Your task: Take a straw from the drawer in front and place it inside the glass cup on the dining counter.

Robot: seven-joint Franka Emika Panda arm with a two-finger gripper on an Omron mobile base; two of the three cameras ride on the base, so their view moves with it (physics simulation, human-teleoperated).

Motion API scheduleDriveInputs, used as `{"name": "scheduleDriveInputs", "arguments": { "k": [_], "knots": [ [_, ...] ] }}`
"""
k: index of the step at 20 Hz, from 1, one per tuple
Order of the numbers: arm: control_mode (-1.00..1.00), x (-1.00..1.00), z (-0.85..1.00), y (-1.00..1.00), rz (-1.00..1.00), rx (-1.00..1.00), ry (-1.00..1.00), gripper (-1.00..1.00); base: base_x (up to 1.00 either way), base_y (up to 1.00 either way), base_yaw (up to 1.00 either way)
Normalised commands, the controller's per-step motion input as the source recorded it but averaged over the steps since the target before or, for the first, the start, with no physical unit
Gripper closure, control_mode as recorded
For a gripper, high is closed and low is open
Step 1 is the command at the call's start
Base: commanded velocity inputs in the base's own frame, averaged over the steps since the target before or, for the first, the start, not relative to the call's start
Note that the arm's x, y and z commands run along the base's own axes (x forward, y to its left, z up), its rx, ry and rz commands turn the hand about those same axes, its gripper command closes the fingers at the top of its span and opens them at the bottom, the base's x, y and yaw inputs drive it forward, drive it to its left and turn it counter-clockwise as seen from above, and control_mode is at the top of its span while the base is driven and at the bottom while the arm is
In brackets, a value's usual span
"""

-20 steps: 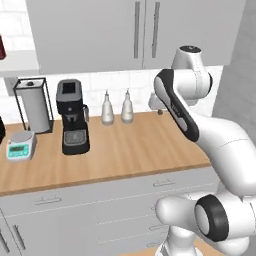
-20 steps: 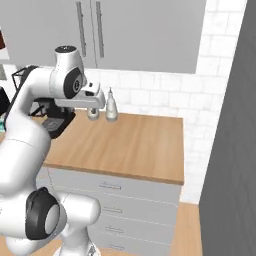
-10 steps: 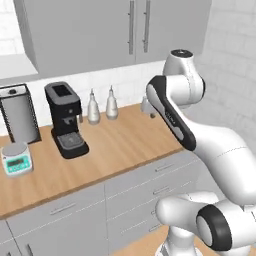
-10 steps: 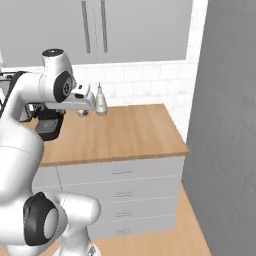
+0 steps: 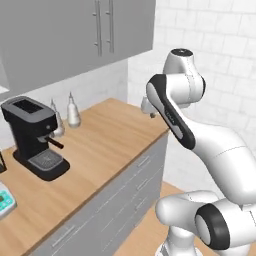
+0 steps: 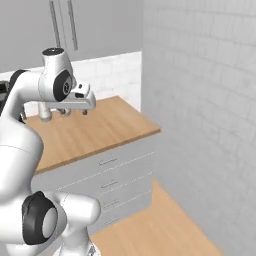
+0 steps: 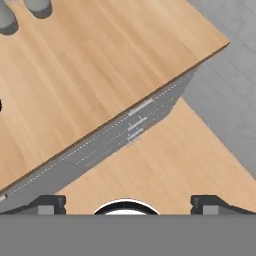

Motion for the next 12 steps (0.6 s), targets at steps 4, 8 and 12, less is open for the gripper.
{"name": "scheduleDriveInputs", "arguments": {
  "k": [4,8,12],
  "knots": [
    [1.0,0.0,0.0,0.0,0.0,0.0,0.0,-1.0,-0.01,0.76,-0.62],
    [1.0,0.0,0.0,0.0,0.0,0.0,0.0,-1.0,-0.17,0.71,-0.53],
    [1.0,0.0,0.0,0.0,0.0,0.0,0.0,-1.0,-0.51,0.37,-0.29]
  ]
}}
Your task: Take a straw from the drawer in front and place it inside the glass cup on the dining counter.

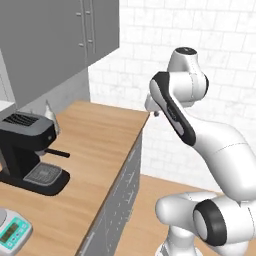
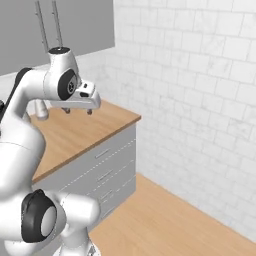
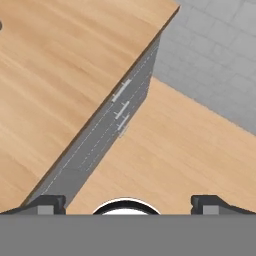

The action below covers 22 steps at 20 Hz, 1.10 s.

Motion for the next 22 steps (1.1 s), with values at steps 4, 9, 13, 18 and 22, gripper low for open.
{"name": "scheduleDriveInputs", "arguments": {
  "k": [4,9,13,18,22],
  "knots": [
    [1.0,0.0,0.0,0.0,0.0,0.0,0.0,-1.0,-0.47,0.4,-0.16],
    [1.0,0.0,0.0,0.0,0.0,0.0,0.0,-1.0,-0.03,0.29,-0.1],
    [-1.0,0.01,0.0,0.0,-0.07,0.09,0.0,-1.0,0.02,0.09,-0.06],
    [-1.0,0.0,-0.06,-0.53,-0.13,0.32,0.0,-1.0,0.0,0.0,0.0],
    [-1.0,0.0,-0.4,-0.59,-0.08,0.42,0.0,-1.0,0.0,0.0,0.0]
  ]
}}
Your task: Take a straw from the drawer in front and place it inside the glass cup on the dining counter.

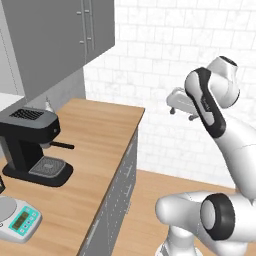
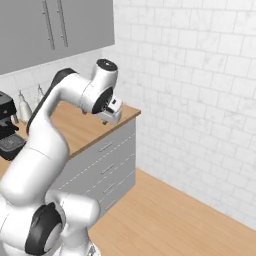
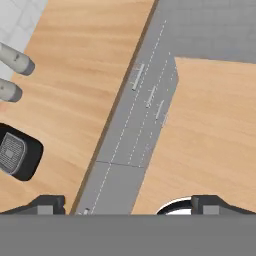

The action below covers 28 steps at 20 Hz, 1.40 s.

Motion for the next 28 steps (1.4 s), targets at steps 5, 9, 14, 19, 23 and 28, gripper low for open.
{"name": "scheduleDriveInputs", "arguments": {
  "k": [5,9,14,19,23,28],
  "knots": [
    [-1.0,0.16,-0.81,-0.3,-0.01,0.42,-0.02,-1.0,0.0,0.0,0.0],
    [-1.0,0.38,-1.0,0.02,0.0,0.21,-0.07,-1.0,0.0,0.0,0.0],
    [-1.0,0.53,-0.95,0.25,0.0,0.01,-0.05,-1.0,0.0,0.0,0.0],
    [-1.0,0.51,-0.62,0.22,0.0,0.15,0.0,-1.0,0.0,0.0,0.0],
    [-1.0,0.52,-0.63,0.23,0.0,0.23,0.0,-1.0,0.0,0.0,0.0],
    [-1.0,0.78,-0.6,0.17,0.0,0.25,0.0,-1.0,0.0,0.0,0.0]
  ]
}}
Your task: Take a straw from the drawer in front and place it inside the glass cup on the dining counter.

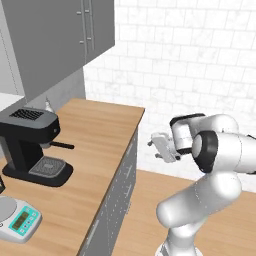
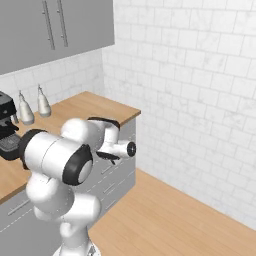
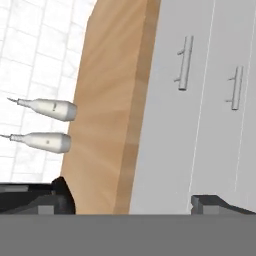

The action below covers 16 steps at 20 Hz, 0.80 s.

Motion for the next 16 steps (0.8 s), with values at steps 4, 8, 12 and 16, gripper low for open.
{"name": "scheduleDriveInputs", "arguments": {
  "k": [4,8,12,16],
  "knots": [
    [-1.0,0.75,-0.39,0.02,0.0,0.18,0.0,-1.0,0.0,0.0,0.0],
    [-1.0,0.55,-0.38,0.05,0.0,0.09,0.0,-1.0,0.0,0.0,0.0],
    [-1.0,0.61,-0.22,0.15,0.0,0.01,0.0,-1.0,0.0,0.0,0.0],
    [-1.0,0.65,-0.08,0.2,-0.01,0.0,0.0,-1.0,0.0,0.0,0.0]
  ]
}}
